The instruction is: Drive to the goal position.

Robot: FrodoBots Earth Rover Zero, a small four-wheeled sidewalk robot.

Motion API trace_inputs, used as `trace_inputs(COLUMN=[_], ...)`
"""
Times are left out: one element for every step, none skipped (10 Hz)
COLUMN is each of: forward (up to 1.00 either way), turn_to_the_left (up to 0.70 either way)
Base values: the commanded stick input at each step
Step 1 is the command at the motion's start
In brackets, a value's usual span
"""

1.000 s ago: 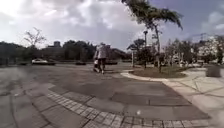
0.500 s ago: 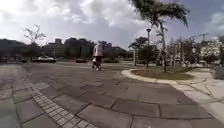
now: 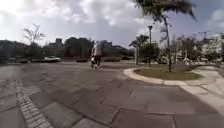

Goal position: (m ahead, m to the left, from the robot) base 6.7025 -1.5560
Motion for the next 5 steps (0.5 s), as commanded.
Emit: trace_inputs(forward=[0.70,0.70,0.70,0.70,0.70], turn_to_the_left=[0.00,0.00,0.00,0.00,0.00])
